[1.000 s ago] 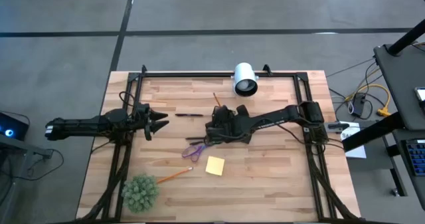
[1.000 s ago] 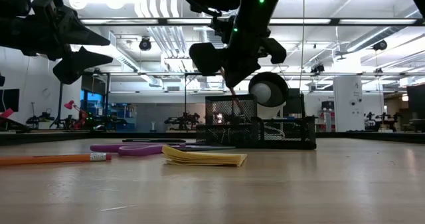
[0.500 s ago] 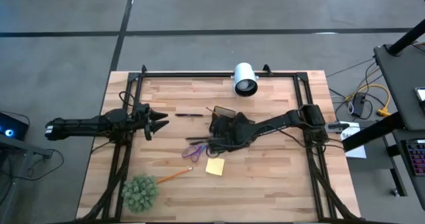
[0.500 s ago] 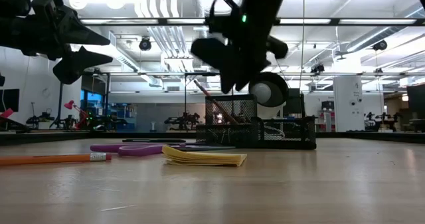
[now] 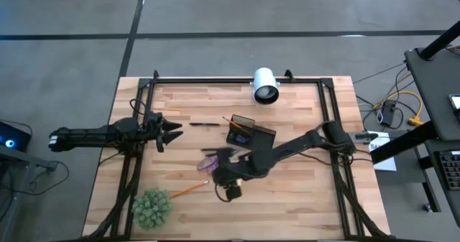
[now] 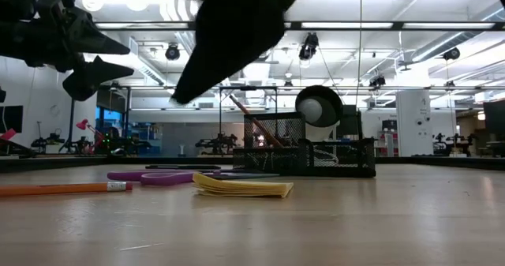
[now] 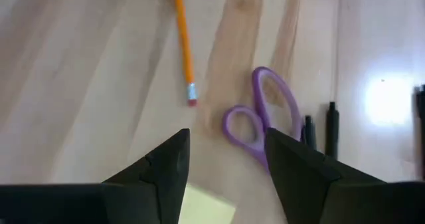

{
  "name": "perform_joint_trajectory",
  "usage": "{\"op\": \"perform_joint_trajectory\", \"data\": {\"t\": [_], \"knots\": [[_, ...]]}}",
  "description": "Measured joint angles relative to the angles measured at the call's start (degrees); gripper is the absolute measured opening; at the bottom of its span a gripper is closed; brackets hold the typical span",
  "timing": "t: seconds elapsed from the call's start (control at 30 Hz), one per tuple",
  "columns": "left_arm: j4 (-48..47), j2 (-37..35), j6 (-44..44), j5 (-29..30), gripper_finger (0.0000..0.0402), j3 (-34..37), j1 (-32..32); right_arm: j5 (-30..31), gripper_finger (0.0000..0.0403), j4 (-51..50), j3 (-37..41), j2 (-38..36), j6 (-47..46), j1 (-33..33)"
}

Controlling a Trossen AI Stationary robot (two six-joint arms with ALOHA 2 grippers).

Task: Pick and place office supplies into organizer
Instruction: Put the yellow pencil into the black mesh organizer

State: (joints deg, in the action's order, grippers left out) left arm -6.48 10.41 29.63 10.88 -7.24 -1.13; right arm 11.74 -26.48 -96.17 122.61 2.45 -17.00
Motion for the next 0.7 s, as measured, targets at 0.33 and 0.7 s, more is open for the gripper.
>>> {"op": "perform_joint_trajectory", "data": {"t": [0.33,0.7], "knots": [[0.0,0.0,0.0,-0.3,0.0195,0.1,0.0,-10.4,0.0183,2.9,-7.7,9.7,0.3,1.0],[0.0,0.0,0.0,-0.3,0.0195,0.1,0.0,-12.1,0.0182,2.6,-17.7,18.1,-0.8,2.2]]}}
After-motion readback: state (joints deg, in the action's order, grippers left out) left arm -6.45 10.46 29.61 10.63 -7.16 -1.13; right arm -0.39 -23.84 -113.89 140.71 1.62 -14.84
